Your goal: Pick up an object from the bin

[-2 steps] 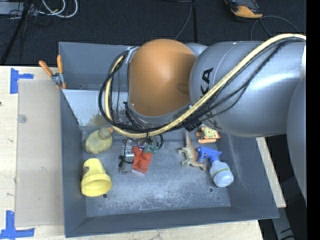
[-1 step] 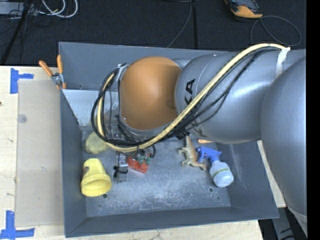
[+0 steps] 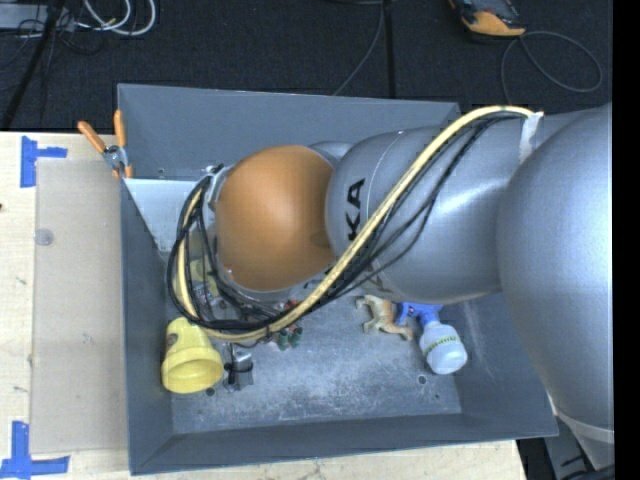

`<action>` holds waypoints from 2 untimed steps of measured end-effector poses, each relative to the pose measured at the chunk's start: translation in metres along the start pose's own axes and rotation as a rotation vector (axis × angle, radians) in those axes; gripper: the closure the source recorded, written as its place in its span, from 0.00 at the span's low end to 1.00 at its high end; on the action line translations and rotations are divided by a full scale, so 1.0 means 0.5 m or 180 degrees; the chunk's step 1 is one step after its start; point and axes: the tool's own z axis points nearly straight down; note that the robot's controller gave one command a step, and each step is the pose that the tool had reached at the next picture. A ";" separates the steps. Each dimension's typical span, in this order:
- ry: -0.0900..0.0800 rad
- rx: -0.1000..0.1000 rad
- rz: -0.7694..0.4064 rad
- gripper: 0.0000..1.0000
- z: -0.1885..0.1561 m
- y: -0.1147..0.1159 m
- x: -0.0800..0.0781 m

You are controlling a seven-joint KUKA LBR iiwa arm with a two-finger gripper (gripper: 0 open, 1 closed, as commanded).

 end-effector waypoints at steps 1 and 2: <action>-0.0009 0.0000 0.0336 0.00 0.044 0.007 -0.006; -0.0050 -0.0002 -0.0564 0.00 0.165 -0.001 -0.060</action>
Offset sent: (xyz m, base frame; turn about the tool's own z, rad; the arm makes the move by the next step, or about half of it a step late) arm 0.0279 0.0096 -0.0955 -0.1856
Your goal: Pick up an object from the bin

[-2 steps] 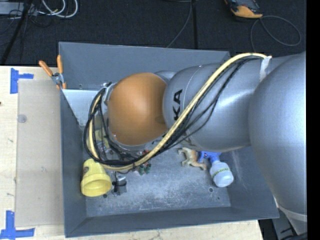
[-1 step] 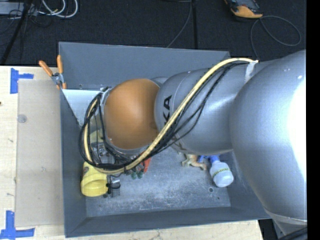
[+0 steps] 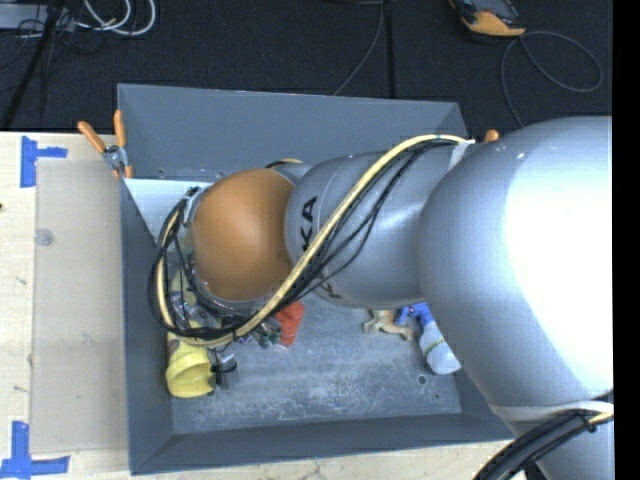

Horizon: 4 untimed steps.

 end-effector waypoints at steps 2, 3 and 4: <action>-0.0031 0.0006 0.0743 1.00 0.002 0.003 0.007; -0.0038 0.0009 0.0716 1.00 -0.109 0.002 0.000; -0.0048 0.0006 0.0742 1.00 -0.222 0.004 0.001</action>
Offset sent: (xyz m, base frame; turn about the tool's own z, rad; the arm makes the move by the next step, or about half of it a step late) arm 0.0000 0.0000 0.0000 0.0000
